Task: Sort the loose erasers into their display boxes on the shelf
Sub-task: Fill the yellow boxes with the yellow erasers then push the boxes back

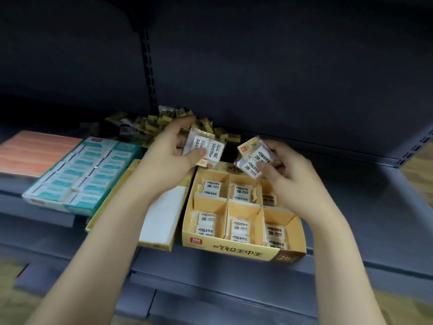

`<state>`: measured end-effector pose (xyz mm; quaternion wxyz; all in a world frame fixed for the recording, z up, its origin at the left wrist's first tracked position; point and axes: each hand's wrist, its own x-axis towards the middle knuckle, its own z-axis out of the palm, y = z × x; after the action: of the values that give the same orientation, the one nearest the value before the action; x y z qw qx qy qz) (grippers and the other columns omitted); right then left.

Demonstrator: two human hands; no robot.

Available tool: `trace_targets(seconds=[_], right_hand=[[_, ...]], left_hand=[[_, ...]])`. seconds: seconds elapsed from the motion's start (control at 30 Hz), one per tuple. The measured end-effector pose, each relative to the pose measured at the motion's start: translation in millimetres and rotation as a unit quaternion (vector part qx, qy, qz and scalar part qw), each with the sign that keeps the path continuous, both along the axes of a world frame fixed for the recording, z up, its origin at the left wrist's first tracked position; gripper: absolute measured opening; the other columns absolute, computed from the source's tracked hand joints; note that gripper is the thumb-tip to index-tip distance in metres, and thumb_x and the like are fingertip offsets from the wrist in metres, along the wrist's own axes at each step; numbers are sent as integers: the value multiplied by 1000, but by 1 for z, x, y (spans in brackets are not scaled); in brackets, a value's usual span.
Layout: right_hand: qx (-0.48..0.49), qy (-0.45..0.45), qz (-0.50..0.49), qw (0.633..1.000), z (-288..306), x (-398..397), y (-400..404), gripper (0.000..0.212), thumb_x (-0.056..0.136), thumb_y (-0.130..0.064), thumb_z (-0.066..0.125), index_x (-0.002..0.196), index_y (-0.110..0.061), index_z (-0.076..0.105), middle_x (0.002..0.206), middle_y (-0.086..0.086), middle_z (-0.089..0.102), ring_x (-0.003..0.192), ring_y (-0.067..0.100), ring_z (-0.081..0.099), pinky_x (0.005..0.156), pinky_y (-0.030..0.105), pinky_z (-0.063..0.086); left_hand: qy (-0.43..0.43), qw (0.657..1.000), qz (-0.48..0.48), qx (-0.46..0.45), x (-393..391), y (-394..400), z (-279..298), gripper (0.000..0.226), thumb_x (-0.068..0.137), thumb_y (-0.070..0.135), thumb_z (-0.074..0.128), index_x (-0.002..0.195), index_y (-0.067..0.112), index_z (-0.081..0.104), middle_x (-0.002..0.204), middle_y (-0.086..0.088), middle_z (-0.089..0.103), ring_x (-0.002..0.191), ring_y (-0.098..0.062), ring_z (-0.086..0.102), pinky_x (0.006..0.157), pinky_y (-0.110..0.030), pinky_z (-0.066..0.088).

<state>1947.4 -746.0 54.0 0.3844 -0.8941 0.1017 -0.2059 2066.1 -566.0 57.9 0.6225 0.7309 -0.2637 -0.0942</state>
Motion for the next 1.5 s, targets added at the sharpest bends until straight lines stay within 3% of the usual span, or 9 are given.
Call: trace_targets(seconds=[0.2,0.33,0.53,0.73,0.93,1.07,1.2,1.33,1.5], right_hand=[[0,14,15,1000,-8,-1,3,37,96,-18,51,129,-35,50,99,-26,61,89,-6,62,73,8,48],[18,34,17,999,-15,-1,5,40,96,-17,51,133,-34,47,107,-21,61,96,-2,61,76,9,49],[3,11,-17,1000,-12,-6,6,35,94,-16,54,126,-30,54,111,-10,58,101,3,58,87,28,50],[30,6,-22,999,-7,-19,9,30,90,-18,59,114,-35,55,96,-23,63,86,-8,60,68,10,48],[63,104,50,991,6,-31,11,17,84,-20,66,96,-32,65,87,-14,69,77,2,63,68,24,51],[5,179,52,982,8,-36,13,13,84,-23,66,94,-31,65,80,-15,63,60,-1,56,55,13,42],[-41,237,47,969,10,-35,19,13,83,-34,65,94,-35,58,75,-16,56,53,-1,50,51,14,33],[-53,257,33,964,6,-29,29,17,80,-40,69,88,-34,55,79,-13,58,61,1,49,53,18,33],[-55,247,2,967,2,-31,36,16,79,-40,70,89,-34,58,85,-15,58,76,2,55,59,19,43]], left_hand=[[14,998,41,-41,-9,4,1,28,86,4,62,106,24,56,98,7,67,83,-3,66,72,-13,52],[-4,998,67,-15,-10,-2,-2,24,86,9,63,90,33,60,90,14,66,82,1,64,74,-13,52],[29,999,42,-4,-15,-2,-4,24,88,9,61,103,28,62,93,11,68,80,3,66,64,-8,48],[36,996,-23,82,-28,7,0,28,86,10,62,111,21,61,91,7,72,78,0,67,65,-11,50],[37,987,-36,150,-38,25,2,16,84,20,65,95,31,64,87,0,73,87,-17,66,85,-32,52],[10,976,-58,210,-47,23,2,15,85,20,64,93,31,59,50,17,56,49,1,52,53,-8,40],[-21,962,-17,273,-53,17,-4,16,84,27,65,86,32,50,66,5,52,46,-4,43,41,-16,33],[-46,948,11,316,-58,12,-3,19,84,31,65,80,30,46,80,3,59,74,-20,53,58,-27,37],[-93,929,6,358,-61,12,0,12,89,32,58,82,32,49,73,18,43,78,-16,50,79,-32,40]])
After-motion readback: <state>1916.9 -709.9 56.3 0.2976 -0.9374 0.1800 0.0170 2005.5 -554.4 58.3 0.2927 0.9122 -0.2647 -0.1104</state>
